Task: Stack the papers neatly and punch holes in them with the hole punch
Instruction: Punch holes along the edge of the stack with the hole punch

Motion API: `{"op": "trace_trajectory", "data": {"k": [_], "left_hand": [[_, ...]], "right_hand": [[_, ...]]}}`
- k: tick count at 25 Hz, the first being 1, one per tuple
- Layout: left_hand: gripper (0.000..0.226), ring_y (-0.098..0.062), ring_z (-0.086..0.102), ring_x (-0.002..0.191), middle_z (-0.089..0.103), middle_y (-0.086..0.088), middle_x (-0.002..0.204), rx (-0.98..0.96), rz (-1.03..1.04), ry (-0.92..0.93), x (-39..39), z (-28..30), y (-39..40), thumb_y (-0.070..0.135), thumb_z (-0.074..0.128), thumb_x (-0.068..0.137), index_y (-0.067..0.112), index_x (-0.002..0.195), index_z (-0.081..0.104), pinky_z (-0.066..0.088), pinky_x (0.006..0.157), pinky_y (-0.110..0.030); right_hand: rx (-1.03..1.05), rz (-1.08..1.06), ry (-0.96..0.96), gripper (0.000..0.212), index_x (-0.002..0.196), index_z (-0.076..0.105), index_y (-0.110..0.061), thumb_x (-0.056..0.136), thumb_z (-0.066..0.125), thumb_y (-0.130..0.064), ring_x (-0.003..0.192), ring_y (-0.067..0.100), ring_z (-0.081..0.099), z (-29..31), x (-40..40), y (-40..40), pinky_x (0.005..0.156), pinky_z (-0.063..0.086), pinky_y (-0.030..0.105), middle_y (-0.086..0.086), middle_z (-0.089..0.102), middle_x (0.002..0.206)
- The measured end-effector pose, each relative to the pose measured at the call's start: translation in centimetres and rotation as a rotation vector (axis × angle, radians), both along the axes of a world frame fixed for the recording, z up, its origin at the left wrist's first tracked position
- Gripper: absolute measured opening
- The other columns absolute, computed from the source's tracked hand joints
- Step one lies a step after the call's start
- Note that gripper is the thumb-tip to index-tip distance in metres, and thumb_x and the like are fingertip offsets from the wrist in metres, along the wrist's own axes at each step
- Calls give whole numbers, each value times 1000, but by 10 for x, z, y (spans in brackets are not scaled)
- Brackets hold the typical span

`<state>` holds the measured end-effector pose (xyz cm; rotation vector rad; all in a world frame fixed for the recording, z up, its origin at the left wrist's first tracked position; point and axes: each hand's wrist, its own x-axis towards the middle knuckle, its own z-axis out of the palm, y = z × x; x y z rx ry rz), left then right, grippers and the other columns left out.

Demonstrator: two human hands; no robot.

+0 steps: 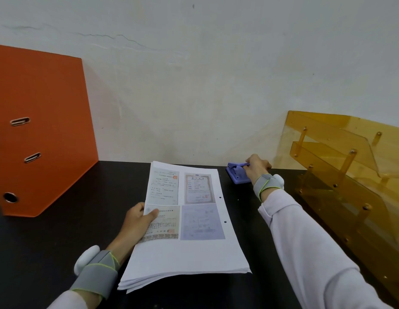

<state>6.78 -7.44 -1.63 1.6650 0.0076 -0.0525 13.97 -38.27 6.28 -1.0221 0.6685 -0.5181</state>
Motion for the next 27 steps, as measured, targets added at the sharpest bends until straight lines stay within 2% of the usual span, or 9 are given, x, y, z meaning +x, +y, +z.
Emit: {"op": "trace_trajectory", "data": {"k": [3, 7, 10, 13, 15, 19, 22, 25, 27], "left_hand": [[10, -20, 65, 70, 67, -7, 81, -23, -4, 7, 0, 0, 0, 5, 56, 89, 11, 81, 55, 49, 57, -26], [9, -21, 65, 70, 68, -9, 81, -41, 1, 3, 1, -2, 1, 5, 56, 89, 9, 81, 56, 49, 57, -26], [8, -21, 67, 70, 69, -10, 82, -41, 4, -2, 2, -4, 1, 5, 57, 88, 10, 81, 57, 50, 56, -25], [8, -19, 67, 69, 70, -7, 80, -37, 4, -2, 4, -7, 2, 6, 57, 88, 10, 81, 57, 50, 55, -24], [8, -19, 67, 68, 70, -7, 79, -31, 5, -6, 5, -8, 1, 6, 57, 88, 10, 81, 58, 50, 54, -22], [9, -18, 68, 70, 70, -6, 80, -26, 1, -12, 6, -9, 2, 6, 57, 88, 12, 82, 57, 51, 53, -21], [10, -19, 67, 70, 69, -7, 81, -16, 7, -21, 7, -9, 2, 6, 58, 88, 12, 80, 57, 50, 57, -24], [11, -18, 66, 69, 68, -6, 79, -10, 12, -19, 7, -8, 2, 5, 58, 88, 12, 79, 56, 49, 57, -25], [11, -19, 66, 69, 68, -6, 79, -14, 13, -16, 8, -8, 2, 5, 57, 88, 12, 79, 56, 49, 57, -26]], "right_hand": [[-29, 3, -30, 64, 142, 27, -3, 83, 51, -5, 90, 19, 44, -9, 7, -3, 105, 41, 43, 22, 46, 136], [56, -44, -133, 80, 147, 1, -7, 82, 44, 12, 68, 15, 47, -12, 22, -3, 100, 44, 41, 23, 37, 139], [79, -40, -156, 64, 133, 18, -7, 80, 45, 15, 81, 19, 50, -22, 29, -12, 99, 45, 42, 21, 42, 123], [115, -49, -185, 46, 106, 21, -13, 79, 43, 17, 71, 17, 47, -28, 34, -16, 100, 43, 46, 15, 43, 93], [113, -42, -188, 42, 98, 26, -16, 79, 41, 18, 79, 20, 47, -32, 36, -17, 101, 42, 47, 14, 41, 98], [117, -27, -156, 62, 136, 22, -8, 82, 37, 18, 95, 27, 47, -34, 40, -21, 104, 42, 49, 16, 46, 90], [128, -30, -147, 57, 135, 25, 2, 82, 35, 20, 90, 31, 49, -26, 37, -20, 104, 40, 54, 15, 45, 76], [120, 18, -131, 39, 119, 40, 9, 82, 38, 20, 113, 40, 53, -19, 28, -17, 105, 39, 54, 26, 54, 103], [99, 40, -112, 46, 128, 39, 14, 83, 42, 17, 124, 45, 47, -15, 22, -15, 106, 40, 50, 34, 46, 132]]}}
